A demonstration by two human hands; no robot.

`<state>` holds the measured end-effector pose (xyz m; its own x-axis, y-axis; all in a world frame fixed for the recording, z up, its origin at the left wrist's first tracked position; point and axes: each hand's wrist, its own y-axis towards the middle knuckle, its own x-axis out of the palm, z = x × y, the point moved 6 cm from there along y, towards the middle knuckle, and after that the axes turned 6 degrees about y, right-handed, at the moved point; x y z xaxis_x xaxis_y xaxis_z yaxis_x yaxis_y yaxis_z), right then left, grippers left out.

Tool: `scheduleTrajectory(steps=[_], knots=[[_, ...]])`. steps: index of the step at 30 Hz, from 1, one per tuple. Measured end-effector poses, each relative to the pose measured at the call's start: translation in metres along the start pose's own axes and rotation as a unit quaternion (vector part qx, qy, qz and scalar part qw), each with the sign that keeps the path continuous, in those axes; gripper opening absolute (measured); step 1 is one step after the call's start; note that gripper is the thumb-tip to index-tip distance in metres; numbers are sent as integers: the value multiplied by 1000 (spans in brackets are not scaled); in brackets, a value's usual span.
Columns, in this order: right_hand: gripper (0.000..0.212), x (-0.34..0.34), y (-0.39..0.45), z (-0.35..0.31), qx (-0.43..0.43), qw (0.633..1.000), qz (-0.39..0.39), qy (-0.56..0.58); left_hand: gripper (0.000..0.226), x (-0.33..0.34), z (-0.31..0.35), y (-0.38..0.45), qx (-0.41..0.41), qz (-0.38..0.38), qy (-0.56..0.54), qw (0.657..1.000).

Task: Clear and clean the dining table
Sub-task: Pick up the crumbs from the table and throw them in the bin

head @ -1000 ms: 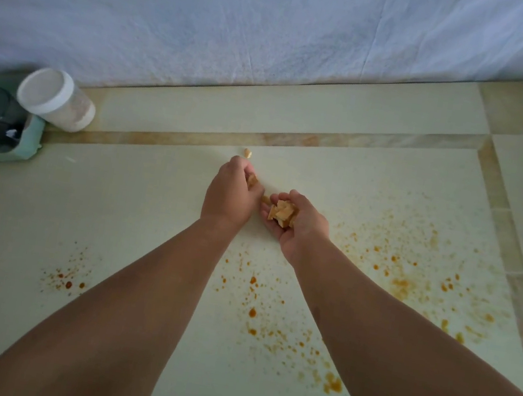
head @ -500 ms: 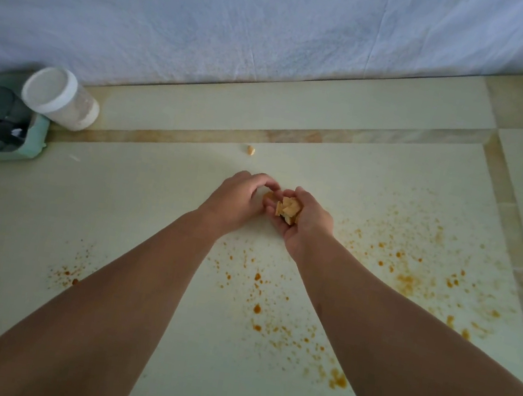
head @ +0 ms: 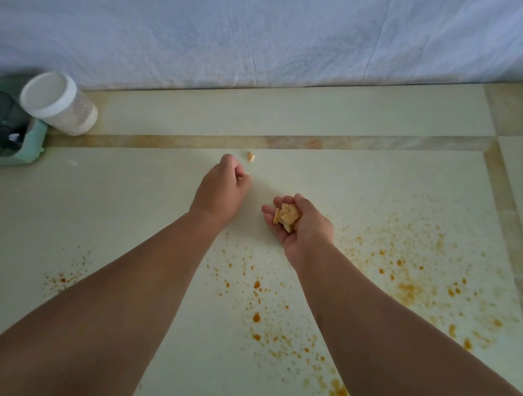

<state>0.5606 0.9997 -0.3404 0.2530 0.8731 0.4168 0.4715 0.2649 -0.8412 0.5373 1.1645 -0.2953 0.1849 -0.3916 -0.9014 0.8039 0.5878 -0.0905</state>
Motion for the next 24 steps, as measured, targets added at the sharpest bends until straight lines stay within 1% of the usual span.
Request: scheduleTrajectory(steps=[3,6,12,18,20,24], knots=[[20,0,0,0,0,1000,-4,-3,12,-3,5,15,-21,-1,9,1000],[20,0,1,0,-1,1000,-10,-4,16,-3,9,32,-42,-2,6,999],[20,0,3,0,1,1000,-14,-4,26,9,11,54,-33,-55,62,996],[20,-1,5,1,1,1000,-14,-14,47,11,13,52,-27,-48,89,995],[20,-1,5,1,0,1000,-16,-18,46,11,16,52,-11,-42,119,992],[19,-2,6,2,-2,1000,-17,-22,33,15,25,56,30,-19,214,976]])
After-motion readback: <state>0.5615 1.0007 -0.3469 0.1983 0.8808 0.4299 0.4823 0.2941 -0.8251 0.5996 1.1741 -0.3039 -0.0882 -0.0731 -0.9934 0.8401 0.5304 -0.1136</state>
